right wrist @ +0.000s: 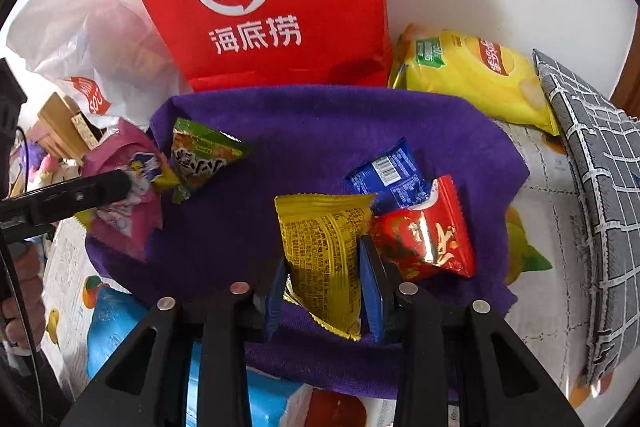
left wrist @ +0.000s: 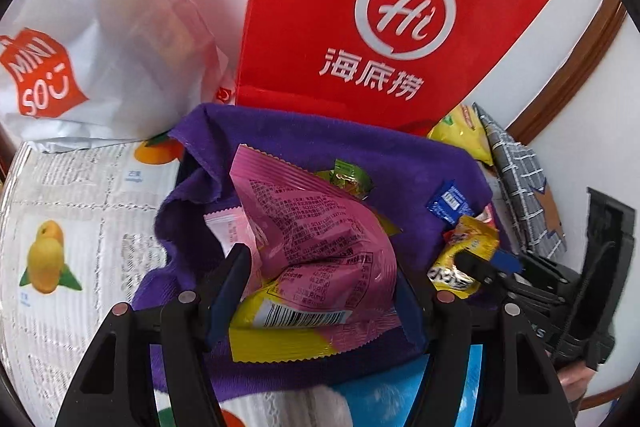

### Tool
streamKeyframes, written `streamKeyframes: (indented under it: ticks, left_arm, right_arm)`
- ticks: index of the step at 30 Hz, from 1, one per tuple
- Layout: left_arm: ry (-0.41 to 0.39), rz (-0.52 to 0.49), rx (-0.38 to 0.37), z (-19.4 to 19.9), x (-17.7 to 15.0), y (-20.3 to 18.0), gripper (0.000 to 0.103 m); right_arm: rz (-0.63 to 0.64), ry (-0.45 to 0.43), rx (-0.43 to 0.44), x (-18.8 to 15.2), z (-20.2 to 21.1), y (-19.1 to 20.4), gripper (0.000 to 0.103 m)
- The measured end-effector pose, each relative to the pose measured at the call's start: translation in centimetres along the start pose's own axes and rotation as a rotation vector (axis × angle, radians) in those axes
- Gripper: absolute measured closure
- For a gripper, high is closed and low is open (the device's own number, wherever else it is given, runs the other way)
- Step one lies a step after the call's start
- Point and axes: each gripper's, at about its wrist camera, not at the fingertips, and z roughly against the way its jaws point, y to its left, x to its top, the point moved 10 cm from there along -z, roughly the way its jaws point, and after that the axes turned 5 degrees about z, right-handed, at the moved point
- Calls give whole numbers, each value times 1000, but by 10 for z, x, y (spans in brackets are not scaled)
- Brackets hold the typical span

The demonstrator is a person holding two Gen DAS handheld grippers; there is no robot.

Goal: Organize snacks
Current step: 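Carry both bags to the towel and open the right tool to drop the yellow bag, then drop the pink bag from the left tool while the right tool reaches a white packet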

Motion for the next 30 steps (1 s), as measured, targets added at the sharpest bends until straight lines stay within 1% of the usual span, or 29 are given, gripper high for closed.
streamKeyframes:
  ticks: [1, 3, 4, 5, 7, 9, 10, 12, 13, 15, 17, 19, 22, 24, 25, 26, 30]
  left_arm:
    - [0, -3, 4, -2, 0, 0, 38]
    - [4, -6, 9, -8, 0, -2, 38]
    - [7, -6, 9, -10, 1, -3, 37]
    - [11, -6, 9, -12, 0, -4, 37]
    - [16, -12, 15, -15, -1, -7, 37]
    - [23, -22, 16, -18, -3, -11, 37]
    - [29, -25, 16, -20, -4, -13, 37]
    - [43, -24, 27, -21, -6, -16, 30]
    - [41, -20, 31, -19, -6, -17, 26]
    - [29, -16, 39, -13, -8, -18, 23]
    - [18, -30, 45, -4, -10, -22, 22]
    - [7, -52, 50, 5, -15, -27, 22]
    - [1, -70, 54, 17, -22, -32, 22]
    - [5, -70, 49, 23, -28, -35, 22]
    - [9, -70, 45, 25, -31, -36, 22]
    - [12, -69, 42, 28, -34, -37, 22]
    - [10, -57, 40, 40, -47, -35, 22]
  right_arm:
    - [6, 2, -1, -1, 4, -1, 65]
    - [12, -23, -6, -2, 18, -5, 63]
    - [15, -34, -13, -2, 25, -7, 56]
    - [18, -51, -27, -3, 34, -11, 53]
    - [20, -97, -68, -7, 54, -24, 38]
    - [9, -113, -98, -18, 68, -40, 35]
    - [-2, -107, -109, -26, 74, -49, 35]
    - [-23, -84, -116, -40, 78, -60, 35]
    - [-32, -68, -115, -50, 78, -64, 35]
    - [-25, -51, -114, -63, 78, -67, 35]
    - [-16, -29, -108, -78, 76, -66, 35]
    - [-1, -23, -77, -87, 74, -61, 35]
    - [56, -27, -46, -93, 67, -50, 35]
    - [86, 4, -20, -98, 55, -44, 35]
    - [93, 36, -22, -103, 48, -44, 37]
    - [100, 50, -27, -106, 45, -45, 38]
    - [105, 82, -4, -118, 43, -45, 38]
